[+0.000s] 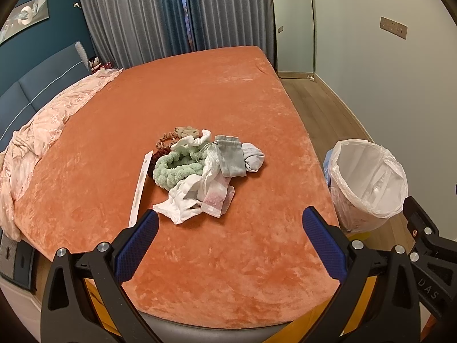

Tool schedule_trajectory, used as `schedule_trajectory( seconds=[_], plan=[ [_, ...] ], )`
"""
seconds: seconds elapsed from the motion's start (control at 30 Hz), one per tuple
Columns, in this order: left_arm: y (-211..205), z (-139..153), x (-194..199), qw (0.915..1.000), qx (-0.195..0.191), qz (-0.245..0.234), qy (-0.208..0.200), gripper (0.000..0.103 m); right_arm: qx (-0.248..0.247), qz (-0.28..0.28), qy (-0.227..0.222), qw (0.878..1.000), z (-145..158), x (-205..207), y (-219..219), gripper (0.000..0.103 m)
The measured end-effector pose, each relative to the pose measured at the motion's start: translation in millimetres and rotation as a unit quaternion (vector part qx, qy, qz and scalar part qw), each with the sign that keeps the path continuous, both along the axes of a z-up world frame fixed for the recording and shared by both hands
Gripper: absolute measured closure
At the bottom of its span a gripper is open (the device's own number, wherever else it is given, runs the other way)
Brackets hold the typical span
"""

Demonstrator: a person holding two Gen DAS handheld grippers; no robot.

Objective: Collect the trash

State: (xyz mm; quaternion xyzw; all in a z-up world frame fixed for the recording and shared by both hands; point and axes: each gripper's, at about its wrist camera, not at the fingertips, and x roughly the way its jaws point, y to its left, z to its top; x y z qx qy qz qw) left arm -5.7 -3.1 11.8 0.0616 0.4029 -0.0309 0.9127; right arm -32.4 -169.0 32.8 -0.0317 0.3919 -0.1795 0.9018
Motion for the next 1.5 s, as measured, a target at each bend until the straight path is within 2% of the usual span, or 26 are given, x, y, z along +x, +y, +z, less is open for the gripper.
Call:
schedule_trajectory(
  seconds=[1.5],
  plan=[
    [2.6,-4.6,-5.3,1.0,-0.002,-0.002,0.006,0.007,0.005,-0.015,-0.005,1.0,-1.1,-3.1,-3.1,0.007]
  ],
)
